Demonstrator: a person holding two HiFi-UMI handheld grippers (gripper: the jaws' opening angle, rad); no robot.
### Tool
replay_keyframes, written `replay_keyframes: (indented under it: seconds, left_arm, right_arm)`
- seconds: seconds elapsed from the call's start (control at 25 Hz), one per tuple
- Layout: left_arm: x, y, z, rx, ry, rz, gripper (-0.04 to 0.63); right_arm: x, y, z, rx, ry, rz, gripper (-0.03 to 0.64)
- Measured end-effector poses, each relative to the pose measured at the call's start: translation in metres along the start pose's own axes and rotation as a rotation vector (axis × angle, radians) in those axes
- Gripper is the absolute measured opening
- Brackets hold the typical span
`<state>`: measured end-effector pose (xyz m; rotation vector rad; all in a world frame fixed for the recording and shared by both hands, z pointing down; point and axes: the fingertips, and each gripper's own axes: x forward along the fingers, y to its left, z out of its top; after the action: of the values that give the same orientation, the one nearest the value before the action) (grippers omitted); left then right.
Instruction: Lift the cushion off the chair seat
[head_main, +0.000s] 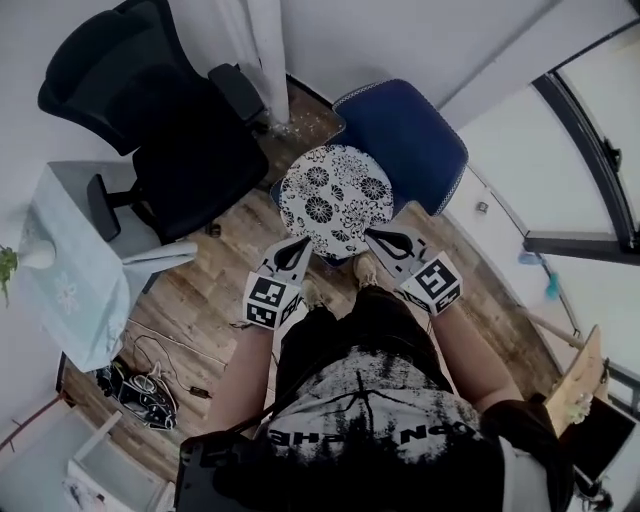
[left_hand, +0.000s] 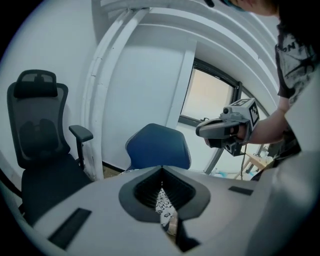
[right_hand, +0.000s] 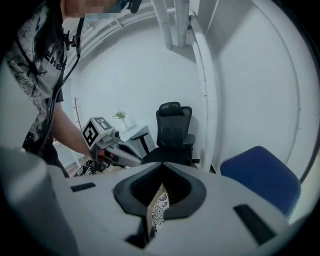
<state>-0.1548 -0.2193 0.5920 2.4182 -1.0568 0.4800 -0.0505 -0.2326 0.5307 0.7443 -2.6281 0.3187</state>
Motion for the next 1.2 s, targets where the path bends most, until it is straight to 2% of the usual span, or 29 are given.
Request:
replay_keyframes:
  seconds: [0.2,0.32,0.52,0.76,0.92,1.08,1.2]
  left_arm:
    - [0.021,0.021,-0.033,-0.080,0.050,0.102,0.014]
    - [0.037,0.041,-0.062,-0.152,0.085,0.155,0.015]
    - [0.064,0.073,-0.119,-0.288,0.156,0.211,0.017]
    - [0.085,0.110,-0.168,-0.382,0.198,0.278,0.022]
    - [0.102,0.128,-0.199,-0.452,0.223,0.291,0.115]
    - [0.120,0.149,-0.232,-0.500,0.265,0.319,0.158]
    - [0.130,0.168,-0.253,-0.570,0.272,0.338,0.180]
  right_arm:
    - [0.011,-0.012,-0.017,-0.039,0.043,0.086,0.017]
    - [0.018,-0.016,-0.021,-0.046,0.058,0.137,0.017]
    - [0.028,-0.016,-0.030,-0.103,0.104,0.237,0.017]
    - [0.058,-0.020,-0.053,-0.144,0.132,0.291,0.017]
    - [0.078,-0.019,-0.064,-0.144,0.123,0.322,0.017]
    - [0.094,-0.023,-0.077,-0.131,0.116,0.338,0.017]
    - [0.103,-0.024,-0.087,-0.113,0.116,0.344,0.017]
